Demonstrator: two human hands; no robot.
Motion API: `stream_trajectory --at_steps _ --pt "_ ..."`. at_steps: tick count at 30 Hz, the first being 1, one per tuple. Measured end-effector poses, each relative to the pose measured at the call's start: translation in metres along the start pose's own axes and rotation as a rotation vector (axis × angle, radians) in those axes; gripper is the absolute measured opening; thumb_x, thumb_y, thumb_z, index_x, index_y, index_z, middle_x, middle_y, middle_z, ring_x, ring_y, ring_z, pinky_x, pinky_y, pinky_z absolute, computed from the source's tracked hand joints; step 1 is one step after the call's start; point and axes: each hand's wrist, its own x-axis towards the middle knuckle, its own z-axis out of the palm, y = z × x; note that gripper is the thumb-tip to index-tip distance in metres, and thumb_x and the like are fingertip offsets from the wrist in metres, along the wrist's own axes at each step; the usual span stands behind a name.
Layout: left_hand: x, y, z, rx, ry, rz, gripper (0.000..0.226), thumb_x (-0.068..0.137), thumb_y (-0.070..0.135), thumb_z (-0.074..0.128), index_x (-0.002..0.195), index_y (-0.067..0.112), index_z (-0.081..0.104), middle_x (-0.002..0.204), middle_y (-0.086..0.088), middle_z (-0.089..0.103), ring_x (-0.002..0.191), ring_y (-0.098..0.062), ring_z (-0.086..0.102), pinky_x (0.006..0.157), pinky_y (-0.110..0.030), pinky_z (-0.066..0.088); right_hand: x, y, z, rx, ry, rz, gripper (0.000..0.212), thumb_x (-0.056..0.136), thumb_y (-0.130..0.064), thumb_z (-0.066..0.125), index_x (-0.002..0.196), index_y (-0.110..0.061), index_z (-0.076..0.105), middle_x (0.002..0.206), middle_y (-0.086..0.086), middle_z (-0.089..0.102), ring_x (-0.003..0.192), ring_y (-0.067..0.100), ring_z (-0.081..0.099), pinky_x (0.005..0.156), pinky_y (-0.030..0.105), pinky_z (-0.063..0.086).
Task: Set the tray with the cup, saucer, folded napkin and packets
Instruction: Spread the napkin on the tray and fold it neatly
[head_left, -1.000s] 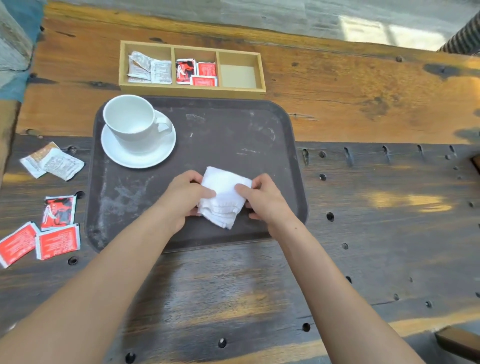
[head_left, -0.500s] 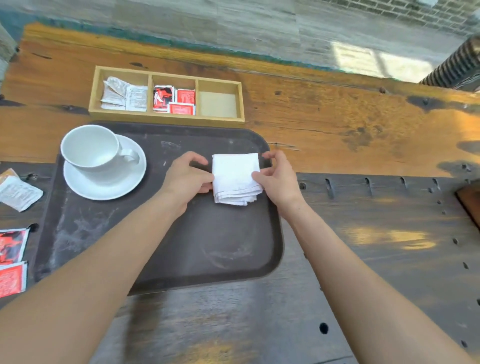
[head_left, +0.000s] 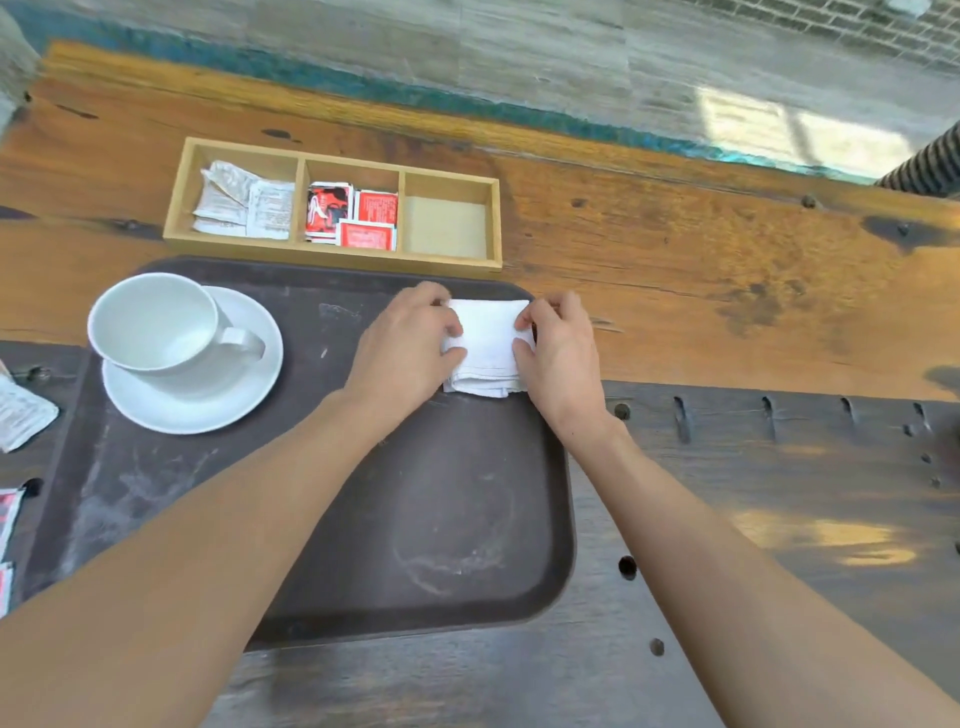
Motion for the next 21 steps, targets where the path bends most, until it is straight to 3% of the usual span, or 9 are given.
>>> stream_trajectory --at_steps 2,4,6,9,14,21 --pt "0.001 0.0 -0.003 0.128 -0.12 0.111 0.043 0.092 0.022 0.067 0.133 0.011 0.061 0.157 -0.001 0.043 0.146 -0.02 0.036 0.112 -0.043 0.041 -0.009 0.001 0.002 -0.139 -0.008 -0.134 0.032 0.082 -0.008 0.071 0.114 -0.004 0.067 0.129 0.013 0.06 0.114 0.036 0.058 0.093 0.046 0.049" --pt "0.004 -0.001 -0.004 0.192 -0.26 0.15 0.061 0.1 0.027 0.055 0.155 0.014 0.033 0.166 0.0 0.025 0.154 -0.017 0.019 0.121 -0.038 0.026 -0.018 0.004 0.003 -0.213 -0.087 -0.17 0.049 0.087 -0.02 0.072 0.134 -0.007 0.061 0.148 0.011 0.055 0.136 0.03 0.051 0.111 0.05 0.04" --pt "0.004 -0.007 -0.004 0.359 -0.369 0.21 0.064 0.106 0.034 0.037 0.161 0.015 0.01 0.17 0.001 0.008 0.156 -0.016 0.004 0.126 -0.037 0.01 -0.025 0.006 0.005 -0.262 -0.176 -0.139 0.058 0.098 -0.031 0.062 0.151 -0.012 0.047 0.162 0.005 0.04 0.15 0.023 0.036 0.123 0.05 0.023" --pt "-0.001 -0.019 -0.004 0.529 -0.446 0.234 0.063 0.107 0.04 0.019 0.16 0.021 -0.011 0.169 0.007 -0.013 0.155 -0.015 -0.013 0.126 -0.042 0.0 -0.035 0.006 0.011 -0.356 -0.233 -0.123 0.058 0.109 -0.037 0.037 0.161 -0.016 0.025 0.17 -0.002 0.02 0.158 0.022 0.013 0.126 0.05 0.008" --pt "-0.002 -0.016 -0.004 0.525 -0.472 0.194 0.062 0.107 0.04 0.017 0.159 0.026 -0.015 0.167 0.011 -0.018 0.155 -0.018 -0.014 0.125 -0.049 0.001 -0.037 0.001 0.014 -0.409 -0.296 -0.072 0.058 0.111 -0.038 0.023 0.164 -0.021 0.008 0.172 -0.008 0.004 0.159 0.022 -0.005 0.126 0.051 0.002" --pt "-0.024 -0.028 -0.015 0.488 -0.421 0.139 0.068 0.098 0.065 0.016 0.157 0.041 -0.009 0.168 0.009 -0.013 0.156 -0.023 -0.008 0.125 -0.052 0.001 -0.033 -0.012 0.003 -0.418 -0.319 -0.042 0.06 0.109 -0.035 0.032 0.164 -0.019 0.01 0.173 -0.008 0.004 0.159 0.023 -0.007 0.125 0.059 0.005"
